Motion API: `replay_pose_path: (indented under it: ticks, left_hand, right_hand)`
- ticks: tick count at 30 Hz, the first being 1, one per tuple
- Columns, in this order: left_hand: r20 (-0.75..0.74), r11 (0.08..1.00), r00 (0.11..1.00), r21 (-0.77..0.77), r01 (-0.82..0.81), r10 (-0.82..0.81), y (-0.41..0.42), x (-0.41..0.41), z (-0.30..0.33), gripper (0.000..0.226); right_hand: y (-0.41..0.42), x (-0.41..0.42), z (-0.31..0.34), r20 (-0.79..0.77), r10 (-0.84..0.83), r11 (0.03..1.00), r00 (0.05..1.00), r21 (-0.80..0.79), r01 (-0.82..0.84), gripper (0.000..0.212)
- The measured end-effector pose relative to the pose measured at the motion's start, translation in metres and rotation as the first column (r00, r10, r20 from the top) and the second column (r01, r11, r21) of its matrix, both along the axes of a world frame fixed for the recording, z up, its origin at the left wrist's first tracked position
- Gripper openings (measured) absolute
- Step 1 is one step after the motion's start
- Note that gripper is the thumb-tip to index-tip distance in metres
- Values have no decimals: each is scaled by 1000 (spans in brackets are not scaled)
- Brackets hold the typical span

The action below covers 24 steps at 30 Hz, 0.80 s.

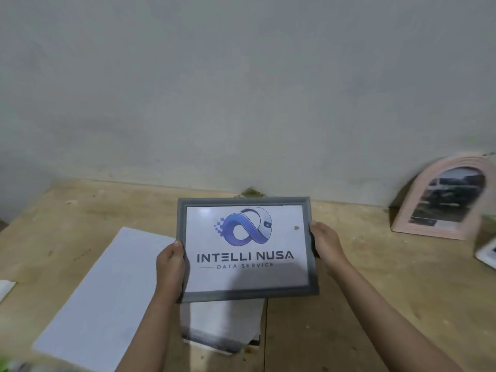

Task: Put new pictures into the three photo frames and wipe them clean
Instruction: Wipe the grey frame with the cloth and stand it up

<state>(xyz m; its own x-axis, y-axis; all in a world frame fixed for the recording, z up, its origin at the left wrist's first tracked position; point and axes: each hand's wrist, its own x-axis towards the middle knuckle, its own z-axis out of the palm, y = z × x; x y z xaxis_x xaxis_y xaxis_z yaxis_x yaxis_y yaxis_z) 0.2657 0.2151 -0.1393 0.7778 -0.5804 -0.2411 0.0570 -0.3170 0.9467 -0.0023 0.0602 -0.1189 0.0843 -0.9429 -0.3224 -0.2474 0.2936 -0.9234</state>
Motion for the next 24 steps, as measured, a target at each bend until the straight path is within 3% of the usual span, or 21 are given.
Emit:
replay_pose_path:
  ticks: [5, 11, 16, 24]
  left_hand:
    - [-23, 985, 988, -78, 151, -154, -48, -41, 9, 26]
    - [129, 938, 936, -73, 340, -329, -132, -95, 30, 18]
    - [238, 961, 932, 24, 275, -273, -195, -133, 33, 16]
    - [235, 992, 964, 57, 113, -123, -259, -153, 11, 14]
  right_hand:
    - [-13, -46, 7, -36, -227, 974, 973, -34, 225, 21]
    - [-62, -115, 32, -2, -352, 921, 936, -177, 346, 19]
    - [-113, -152, 40, -19, -331, 923, 944, -217, 319, 23]
    - [-177, -162, 20, -33, -224, 960, 974, -179, 215, 17]
